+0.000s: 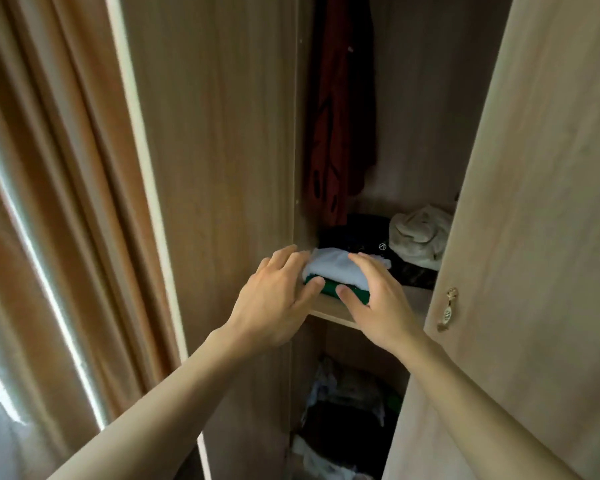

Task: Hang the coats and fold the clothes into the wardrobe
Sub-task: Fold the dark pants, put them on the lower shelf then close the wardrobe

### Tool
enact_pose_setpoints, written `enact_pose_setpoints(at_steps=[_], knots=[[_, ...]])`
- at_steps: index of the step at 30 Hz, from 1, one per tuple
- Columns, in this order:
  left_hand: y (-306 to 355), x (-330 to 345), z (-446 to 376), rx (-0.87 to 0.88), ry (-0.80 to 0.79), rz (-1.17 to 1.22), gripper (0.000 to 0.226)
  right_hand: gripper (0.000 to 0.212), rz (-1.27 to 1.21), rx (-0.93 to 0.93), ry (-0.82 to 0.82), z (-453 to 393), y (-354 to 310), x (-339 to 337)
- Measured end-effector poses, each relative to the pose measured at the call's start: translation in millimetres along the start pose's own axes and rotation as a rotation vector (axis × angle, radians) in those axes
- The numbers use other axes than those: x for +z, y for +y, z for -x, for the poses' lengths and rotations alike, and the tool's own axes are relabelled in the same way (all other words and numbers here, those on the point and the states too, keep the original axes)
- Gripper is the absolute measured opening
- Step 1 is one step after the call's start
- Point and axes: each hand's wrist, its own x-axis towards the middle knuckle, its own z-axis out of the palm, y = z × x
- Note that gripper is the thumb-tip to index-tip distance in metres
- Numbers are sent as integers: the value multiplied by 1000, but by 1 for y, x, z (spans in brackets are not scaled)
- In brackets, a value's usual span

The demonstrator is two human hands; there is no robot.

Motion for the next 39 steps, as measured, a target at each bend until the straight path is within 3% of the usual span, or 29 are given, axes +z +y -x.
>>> enact_pose_setpoints(at_steps=[6, 11, 15, 18, 21, 25, 33, 39], knots=[[-66, -62, 39, -1, 131, 32, 49, 62, 18, 5, -57, 14, -75, 59], [-97, -93, 51, 98, 231, 23, 40, 63, 59, 12, -105, 17, -105, 81], [-110, -108, 49, 40, 432, 58, 57, 63, 84, 1, -109, 9, -123, 86], [-113, -112, 42, -90, 316, 104, 82, 62, 77, -10, -117, 5, -131, 91], [-115, -108, 37, -131, 150, 219, 89, 63, 69, -15, -103, 5, -135, 93], [-121, -106, 32, -126, 214, 243, 78, 63, 54, -3, -94, 13, -129, 88], [-91, -75, 41, 91, 117, 341, 84, 56, 116, 98, -62, 28, -116, 74], [-61, -40, 34, 261, 33, 399, 77, 69, 149, 149, -55, 47, -103, 51]])
